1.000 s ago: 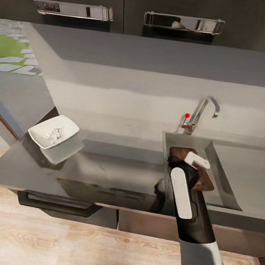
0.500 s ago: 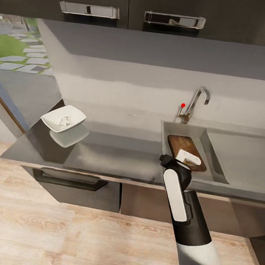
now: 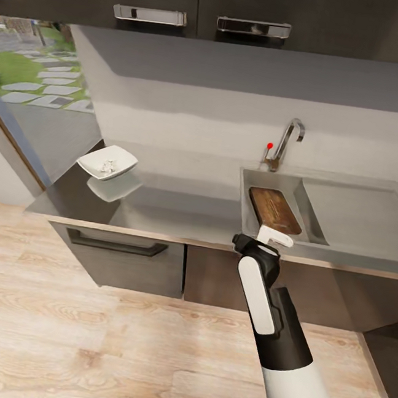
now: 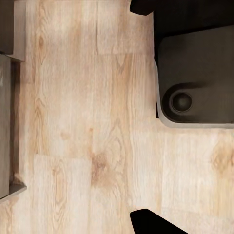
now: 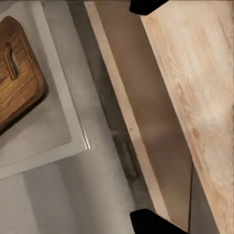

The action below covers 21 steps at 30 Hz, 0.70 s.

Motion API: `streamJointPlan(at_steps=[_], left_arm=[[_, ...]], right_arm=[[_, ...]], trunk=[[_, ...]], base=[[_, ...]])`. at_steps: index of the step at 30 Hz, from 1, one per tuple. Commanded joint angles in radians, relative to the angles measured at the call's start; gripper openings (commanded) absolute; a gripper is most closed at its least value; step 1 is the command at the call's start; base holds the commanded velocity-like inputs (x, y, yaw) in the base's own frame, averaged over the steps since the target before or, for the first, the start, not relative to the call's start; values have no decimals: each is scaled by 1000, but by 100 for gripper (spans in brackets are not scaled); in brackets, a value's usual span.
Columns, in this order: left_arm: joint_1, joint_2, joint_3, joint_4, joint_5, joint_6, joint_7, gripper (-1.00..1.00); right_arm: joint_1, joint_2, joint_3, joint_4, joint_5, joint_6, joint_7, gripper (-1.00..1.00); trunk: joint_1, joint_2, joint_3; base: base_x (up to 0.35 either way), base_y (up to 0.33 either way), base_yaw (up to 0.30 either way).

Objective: In the kitchen, take the Vidalia onion out of the sink, dice it on the chopping board with the paring knife, put the diced onion into the bowl on the countertop, then place both the paring knife and the chopping board into the sink.

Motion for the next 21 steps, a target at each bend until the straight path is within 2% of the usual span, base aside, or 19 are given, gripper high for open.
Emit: streamJointPlan(at_steps=[1,7,14,16,18,20,21], left_arm=[[1,1,-8,-2,7,-1,4,100],[1,1,-7,11,7,-1,4,100],[1,1,-7,14,7,-1,3,100],[1,1,-7,14,7,-1,3,100],[1,1,-7,15,7,-1,2,100],[1,1,-7,15,7,-1,2,100],[1,1,-7,15,7,-1,2,100]], right_arm=[[-1,0,2,6,-7,4,4,100],[1,0,2,35,-4,1,73,100],[3,0,2,112,-3,-19,104,100],[3,-7,2,171,-3,-74,141,100],[3,-26,2,231,-2,-135,187,100],[3,-50,2,331,2,-211,260,100],[3,-77,2,519,28,-325,379,100]], trunk=[[0,-2,-2],[0,-2,-2],[0,-2,-2],[0,-2,-2],[0,-2,-2],[0,-2,-2],[0,-2,-2]], base=[[-336,0,0],[-336,0,0],[-318,0,0],[-122,0,0],[-55,0,0],[-26,0,0],[-5,0,0]])
